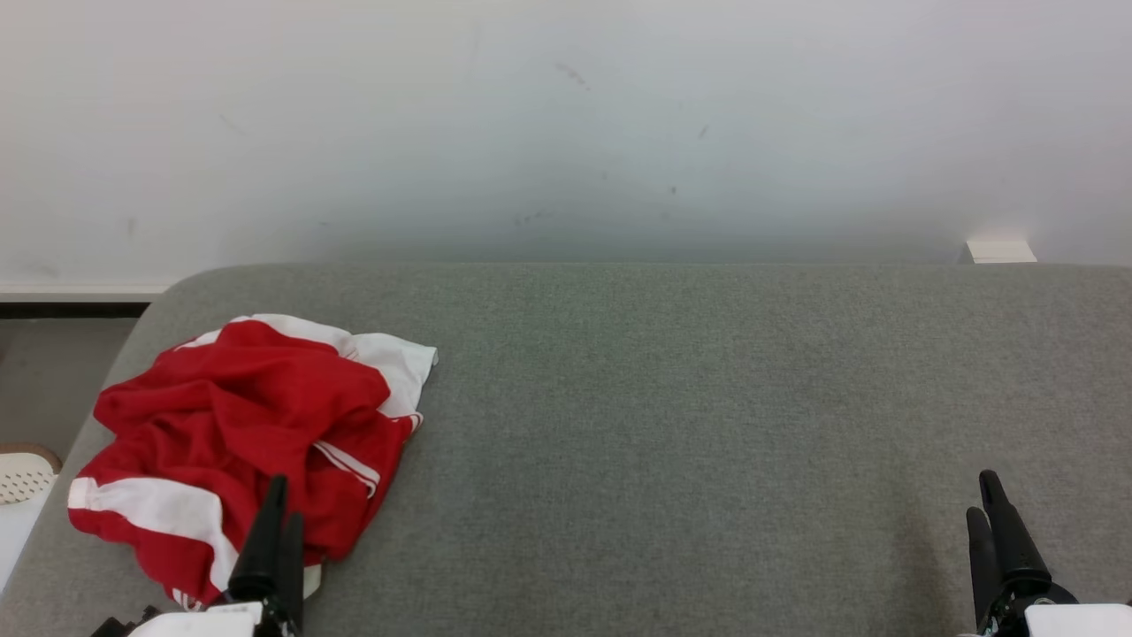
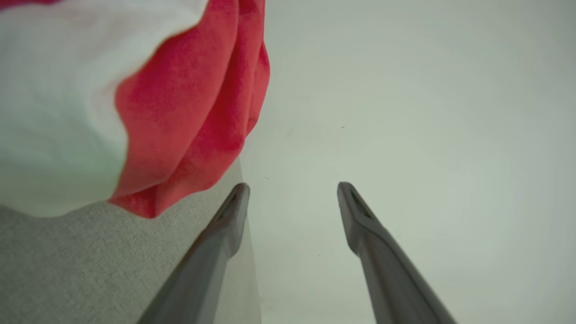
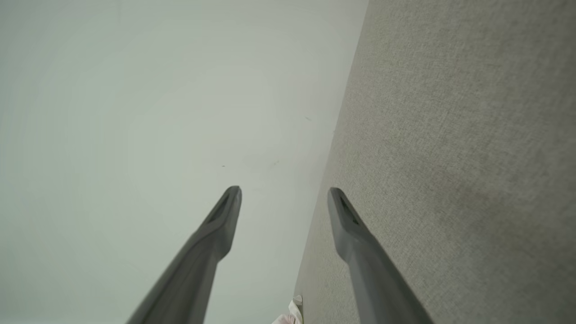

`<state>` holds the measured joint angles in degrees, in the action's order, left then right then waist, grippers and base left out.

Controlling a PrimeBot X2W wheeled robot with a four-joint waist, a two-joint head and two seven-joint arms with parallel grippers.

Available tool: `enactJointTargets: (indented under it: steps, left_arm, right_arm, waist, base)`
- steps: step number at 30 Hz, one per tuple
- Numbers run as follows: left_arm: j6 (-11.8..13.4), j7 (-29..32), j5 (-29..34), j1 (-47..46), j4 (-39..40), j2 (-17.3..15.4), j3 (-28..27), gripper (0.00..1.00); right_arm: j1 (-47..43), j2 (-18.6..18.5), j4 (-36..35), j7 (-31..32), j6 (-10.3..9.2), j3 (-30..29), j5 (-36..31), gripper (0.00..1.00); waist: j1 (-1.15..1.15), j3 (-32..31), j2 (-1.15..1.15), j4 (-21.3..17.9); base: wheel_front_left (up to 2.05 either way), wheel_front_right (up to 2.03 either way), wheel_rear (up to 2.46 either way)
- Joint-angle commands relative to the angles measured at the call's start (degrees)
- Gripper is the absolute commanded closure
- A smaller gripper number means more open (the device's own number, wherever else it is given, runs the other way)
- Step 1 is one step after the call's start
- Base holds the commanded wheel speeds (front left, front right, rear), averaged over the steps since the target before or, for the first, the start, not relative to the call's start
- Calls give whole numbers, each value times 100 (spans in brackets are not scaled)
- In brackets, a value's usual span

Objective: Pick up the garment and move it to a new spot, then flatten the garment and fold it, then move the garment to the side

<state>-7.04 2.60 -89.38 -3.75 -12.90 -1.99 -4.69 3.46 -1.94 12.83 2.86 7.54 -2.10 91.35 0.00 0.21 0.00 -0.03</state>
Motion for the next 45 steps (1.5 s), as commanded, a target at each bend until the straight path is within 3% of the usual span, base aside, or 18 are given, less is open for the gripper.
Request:
enactJointTargets:
  steps: [1,14,31,45]
  left_arm:
    - [-14,-60,192,-114,155,-40,15,0]
    - [-19,-373,1842,-84,329,-54,63,0]
    - [326,-722,3911,-37,410,-68,286,0]
    - [499,-971,5458,-10,474,-104,485,0]
  right_arm:
    - [157,-85,-162,-72,-1,70,-127,0]
    - [192,-142,-423,-397,-2,328,-1390,0]
    - [212,-249,-507,-748,-4,755,-3248,0]
    - [189,-138,-399,-994,-5,619,-4831,0]
  waist:
    - [0,-1,0,-2]
    - [0,9,0,-28]
    - [0,-3,0,-68]
    - [0,-38,0,-108]
  base:
    - [0,0,0]
    - [0,0,0]
    - [0,0,0]
    - [0,0,0]
